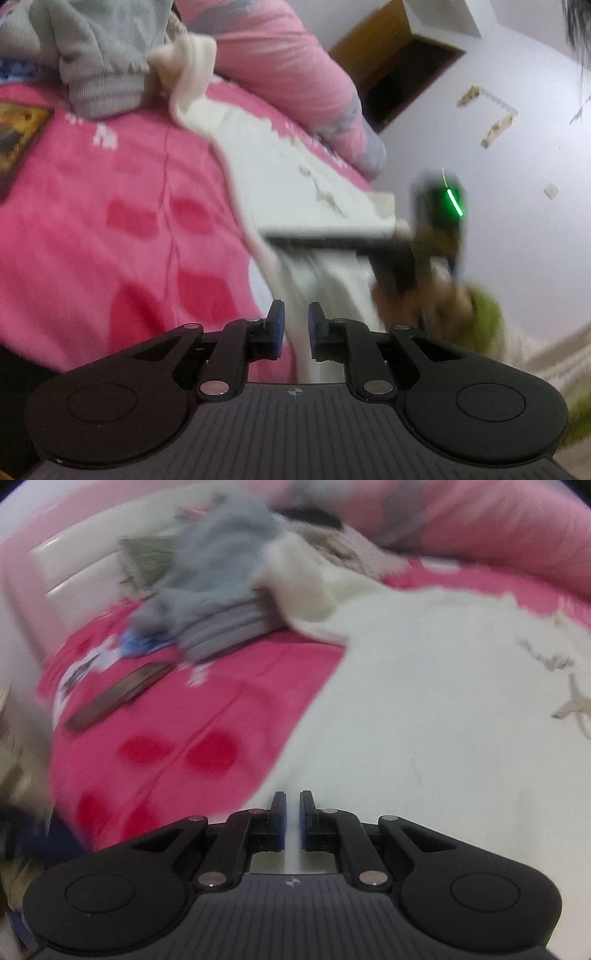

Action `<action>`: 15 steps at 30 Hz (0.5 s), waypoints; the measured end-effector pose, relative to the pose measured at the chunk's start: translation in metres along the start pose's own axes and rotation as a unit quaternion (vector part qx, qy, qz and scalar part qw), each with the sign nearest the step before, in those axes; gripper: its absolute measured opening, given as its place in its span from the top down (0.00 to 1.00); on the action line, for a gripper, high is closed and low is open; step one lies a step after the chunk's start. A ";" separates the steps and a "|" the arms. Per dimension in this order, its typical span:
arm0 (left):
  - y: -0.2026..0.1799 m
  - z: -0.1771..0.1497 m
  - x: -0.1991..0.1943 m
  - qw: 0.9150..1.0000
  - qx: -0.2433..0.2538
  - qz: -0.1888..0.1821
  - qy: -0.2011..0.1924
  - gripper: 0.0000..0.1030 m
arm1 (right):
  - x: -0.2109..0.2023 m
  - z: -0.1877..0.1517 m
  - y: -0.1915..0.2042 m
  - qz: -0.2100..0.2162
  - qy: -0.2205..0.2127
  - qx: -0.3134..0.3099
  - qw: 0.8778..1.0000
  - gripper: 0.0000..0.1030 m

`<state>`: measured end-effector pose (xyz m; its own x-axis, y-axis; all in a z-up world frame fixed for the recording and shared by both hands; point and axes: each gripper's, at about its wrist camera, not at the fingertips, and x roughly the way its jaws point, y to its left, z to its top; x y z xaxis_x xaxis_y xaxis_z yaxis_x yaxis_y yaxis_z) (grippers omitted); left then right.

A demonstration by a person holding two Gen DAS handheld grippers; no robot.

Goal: Fold clothes

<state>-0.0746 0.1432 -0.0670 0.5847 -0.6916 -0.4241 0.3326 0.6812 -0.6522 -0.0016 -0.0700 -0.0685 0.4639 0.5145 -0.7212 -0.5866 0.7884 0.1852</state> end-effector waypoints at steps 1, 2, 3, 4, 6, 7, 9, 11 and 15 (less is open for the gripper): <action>0.002 0.005 0.004 1.000 -0.002 -0.003 -0.002 0.84 | -0.014 -0.016 0.004 0.015 -0.003 0.004 1.000 0.93; 0.005 0.009 0.009 1.000 -0.005 -0.007 -0.001 0.84 | -0.027 -0.030 0.001 0.039 0.006 0.027 0.999 0.92; 0.007 0.015 0.016 1.000 -0.008 -0.012 0.003 0.83 | -0.039 -0.045 -0.002 0.063 0.015 0.050 0.997 0.92; 0.008 0.020 0.024 1.000 -0.009 -0.018 0.009 0.83 | -0.050 -0.054 -0.010 0.083 0.031 0.072 0.993 0.91; 0.005 0.030 0.038 0.999 0.000 -0.028 0.020 0.83 | -0.073 -0.058 -0.023 0.084 0.042 0.086 0.992 0.91; 0.000 0.034 0.045 0.999 0.011 -0.032 0.025 0.82 | -0.085 -0.060 -0.030 0.084 0.047 0.092 0.991 0.91; -0.011 0.041 0.063 0.998 0.036 -0.034 0.033 0.80 | -0.110 -0.044 -0.047 0.039 -0.003 0.082 0.996 0.91; -0.022 0.044 0.085 0.997 0.064 -0.026 0.043 0.80 | -0.119 -0.024 -0.074 -0.023 -0.047 0.095 0.994 0.87; -0.030 0.037 0.126 0.992 0.090 0.018 0.087 0.80 | -0.094 0.001 -0.124 -0.070 -0.052 0.131 0.987 0.87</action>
<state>0.0161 0.0442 -0.0774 0.4678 -0.6857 -0.5576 0.4493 0.7278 -0.5181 0.0279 -0.2162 -0.0230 0.6024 0.4156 -0.6814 -0.3260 0.9074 0.2652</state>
